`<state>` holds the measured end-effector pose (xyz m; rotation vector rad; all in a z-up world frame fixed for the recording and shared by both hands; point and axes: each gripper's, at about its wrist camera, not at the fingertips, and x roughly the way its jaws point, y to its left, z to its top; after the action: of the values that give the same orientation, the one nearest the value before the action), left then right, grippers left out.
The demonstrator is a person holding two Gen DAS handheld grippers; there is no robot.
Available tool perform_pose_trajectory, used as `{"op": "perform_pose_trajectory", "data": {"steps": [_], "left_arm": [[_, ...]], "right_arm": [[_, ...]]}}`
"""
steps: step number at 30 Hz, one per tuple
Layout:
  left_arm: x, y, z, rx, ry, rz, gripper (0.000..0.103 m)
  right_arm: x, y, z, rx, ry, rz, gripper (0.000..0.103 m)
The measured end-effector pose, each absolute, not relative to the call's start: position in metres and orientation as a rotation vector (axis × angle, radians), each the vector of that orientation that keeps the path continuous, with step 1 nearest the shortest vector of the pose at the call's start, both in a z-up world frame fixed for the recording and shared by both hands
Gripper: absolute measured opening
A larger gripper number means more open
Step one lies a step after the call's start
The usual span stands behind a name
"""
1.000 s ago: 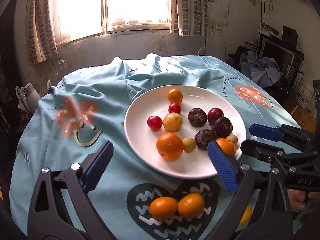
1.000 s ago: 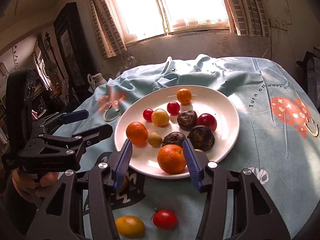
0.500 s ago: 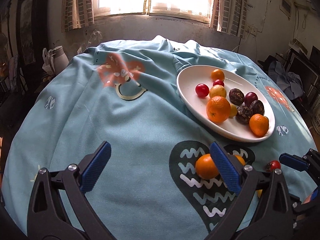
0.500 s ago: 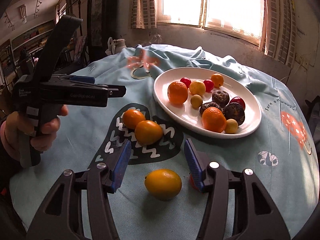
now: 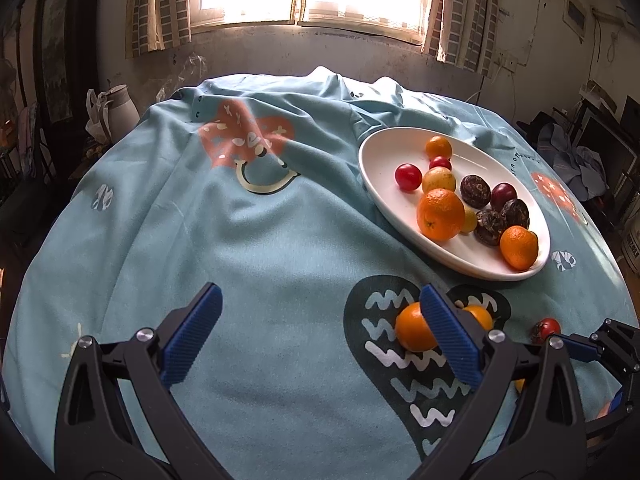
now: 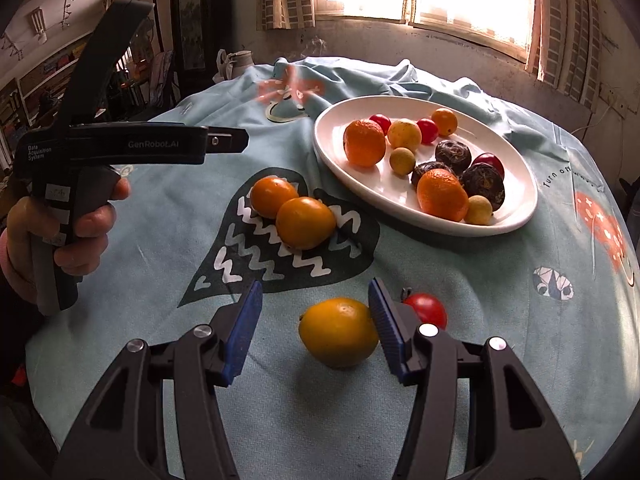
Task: Organize fruits
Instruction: 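Grasp a yellow orange with the right gripper while the left grasps an orange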
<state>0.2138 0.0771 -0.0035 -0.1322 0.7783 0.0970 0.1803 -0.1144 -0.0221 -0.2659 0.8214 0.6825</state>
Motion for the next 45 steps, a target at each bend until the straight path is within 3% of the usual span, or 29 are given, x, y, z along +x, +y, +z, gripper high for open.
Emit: {"op": "perform_pose_trajectory", "data": {"steps": [15, 17, 19, 26, 28, 32, 33, 45], "left_arm": [[0.214, 0.077, -0.005, -0.124, 0.778, 0.104, 0.101], [0.213, 0.078, -0.005, -0.122, 0.775, 0.109, 0.101], [0.212, 0.079, -0.006, -0.124, 0.771, 0.114, 0.101], [0.211, 0.063, -0.008, -0.068, 0.783, -0.028, 0.100], [0.207, 0.049, -0.008, 0.019, 0.774, -0.083, 0.094], [0.202, 0.034, -0.012, 0.126, 0.782, -0.209, 0.051], [0.202, 0.034, -0.013, 0.124, 0.790, -0.242, 0.046], [0.211, 0.021, -0.031, 0.225, 0.803, -0.370, 0.042]], "right_arm": [[0.175, -0.112, -0.037, -0.404, 0.803, 0.597, 0.056], [0.174, -0.111, -0.037, -0.423, 0.795, 0.582, 0.052], [0.174, -0.111, -0.038, -0.447, 0.782, 0.557, 0.040], [0.189, -0.131, -0.027, -0.206, 0.847, 0.642, 0.039], [0.190, -0.134, -0.024, -0.171, 0.852, 0.652, 0.039], [0.190, -0.134, -0.024, -0.152, 0.866, 0.652, 0.039], [0.190, -0.134, -0.025, -0.153, 0.870, 0.650, 0.039], [0.190, -0.134, -0.026, -0.153, 0.879, 0.649, 0.039]]}}
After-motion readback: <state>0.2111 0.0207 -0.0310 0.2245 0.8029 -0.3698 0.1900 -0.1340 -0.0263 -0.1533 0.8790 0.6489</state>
